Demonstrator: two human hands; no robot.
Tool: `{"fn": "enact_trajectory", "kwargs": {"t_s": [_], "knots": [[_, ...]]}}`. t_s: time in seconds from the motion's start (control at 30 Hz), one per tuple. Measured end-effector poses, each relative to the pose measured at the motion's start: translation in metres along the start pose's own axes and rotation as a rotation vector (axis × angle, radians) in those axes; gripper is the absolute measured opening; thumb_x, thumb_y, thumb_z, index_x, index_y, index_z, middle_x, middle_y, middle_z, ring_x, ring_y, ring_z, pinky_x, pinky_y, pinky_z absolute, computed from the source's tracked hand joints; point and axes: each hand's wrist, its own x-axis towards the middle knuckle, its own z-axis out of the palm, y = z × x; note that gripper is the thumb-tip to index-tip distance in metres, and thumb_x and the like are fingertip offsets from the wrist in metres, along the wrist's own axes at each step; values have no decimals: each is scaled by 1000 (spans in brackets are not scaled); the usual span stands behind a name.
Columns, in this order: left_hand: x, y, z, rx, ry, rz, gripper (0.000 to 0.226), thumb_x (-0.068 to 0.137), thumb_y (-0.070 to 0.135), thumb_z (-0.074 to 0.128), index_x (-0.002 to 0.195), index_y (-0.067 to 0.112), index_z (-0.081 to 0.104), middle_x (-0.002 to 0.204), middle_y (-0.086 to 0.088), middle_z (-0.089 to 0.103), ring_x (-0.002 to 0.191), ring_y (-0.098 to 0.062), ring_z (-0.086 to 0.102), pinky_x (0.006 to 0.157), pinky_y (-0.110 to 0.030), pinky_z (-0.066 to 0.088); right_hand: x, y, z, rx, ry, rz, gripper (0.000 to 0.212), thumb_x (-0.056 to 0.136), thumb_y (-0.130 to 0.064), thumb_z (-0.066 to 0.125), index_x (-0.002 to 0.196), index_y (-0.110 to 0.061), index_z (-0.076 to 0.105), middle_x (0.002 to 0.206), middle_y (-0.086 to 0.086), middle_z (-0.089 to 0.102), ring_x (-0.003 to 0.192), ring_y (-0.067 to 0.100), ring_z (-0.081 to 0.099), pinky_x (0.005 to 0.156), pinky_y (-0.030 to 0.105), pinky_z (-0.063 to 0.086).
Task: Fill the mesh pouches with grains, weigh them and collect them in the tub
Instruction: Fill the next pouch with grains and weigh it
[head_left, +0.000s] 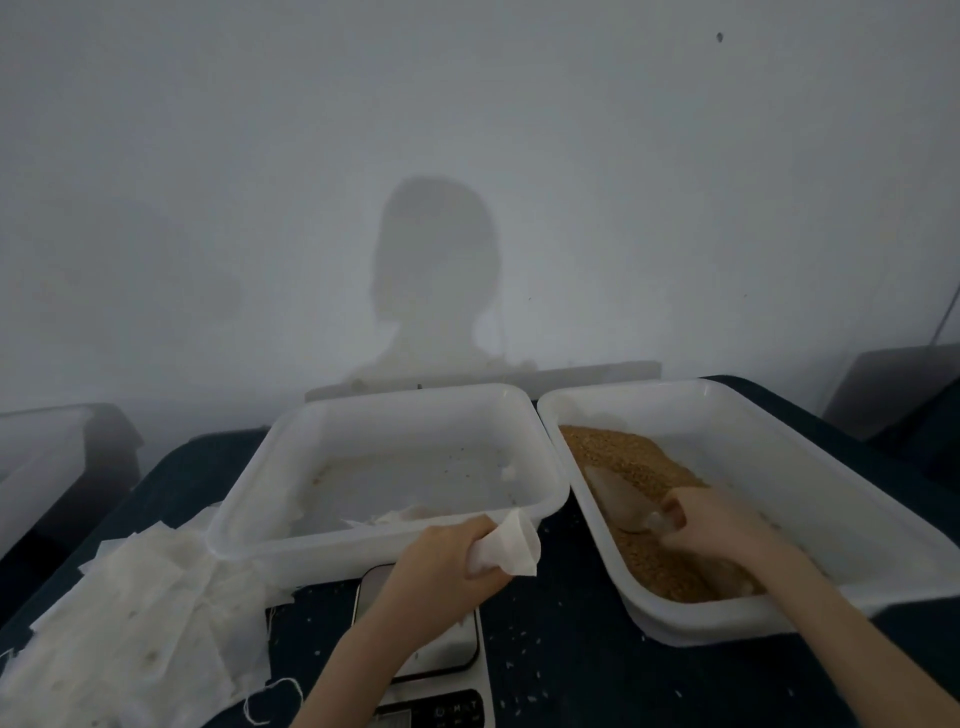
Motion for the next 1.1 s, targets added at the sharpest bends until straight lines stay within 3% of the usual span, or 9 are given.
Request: {"fn": "enact_trajectory", "kwargs": {"t_s": [0.13,0.23,0.33,0.5,0.67,0.8,0.97,1.1], "knots": [[0,3,2,-76,-33,20,11,80,49,59,76,39,55,72,23,61,58,3,54,58,-16,44,2,5,-9,-53,206,72,31,84,-24,68,114,-25,64,107,-3,64,93,14,63,81,28,54],[2,5,4,-90,-41,30,12,78,49,59,80,37,58,77,19,63,66,0,57,64,-20,46,2,8,-18,-162,255,145,11,88,-27,60,97,-24,66,90,-6,64,83,13,64,75,27,54],[4,7,6,-105,-41,53,10,79,44,61,81,34,59,76,16,63,68,-3,58,65,-23,46,8,5,-21,-205,238,146,15,92,-32,54,89,-21,64,85,-5,61,79,14,62,73,27,52],[3,11,12,-134,-34,102,12,81,40,61,72,40,54,68,18,58,63,1,51,58,-15,39,24,-6,-12,-31,135,86,17,89,-33,64,90,-19,73,88,-3,69,80,13,65,79,33,57],[0,3,13,-109,-28,86,11,81,45,59,71,44,52,67,20,56,63,2,50,59,-14,38,21,6,-7,80,162,141,14,88,-32,61,88,-24,72,86,-5,68,79,12,63,76,32,57],[0,-6,14,-97,-21,28,17,80,47,60,73,32,55,70,13,59,62,1,51,61,-21,42,17,13,-8,126,253,207,16,91,-31,55,96,-26,70,82,-6,61,81,16,62,74,31,54],[1,-8,18,-88,-30,3,18,78,50,59,81,32,59,76,13,64,66,-2,57,62,-23,46,19,12,-7,267,238,171,19,88,-30,63,105,-34,71,93,-8,68,79,12,63,77,35,58],[1,-11,18,-110,2,-6,20,77,51,59,79,31,59,75,12,64,66,-4,57,60,-19,43,19,10,-5,339,261,116,23,83,-29,69,106,-33,71,87,-11,69,77,8,63,72,30,56]]}}
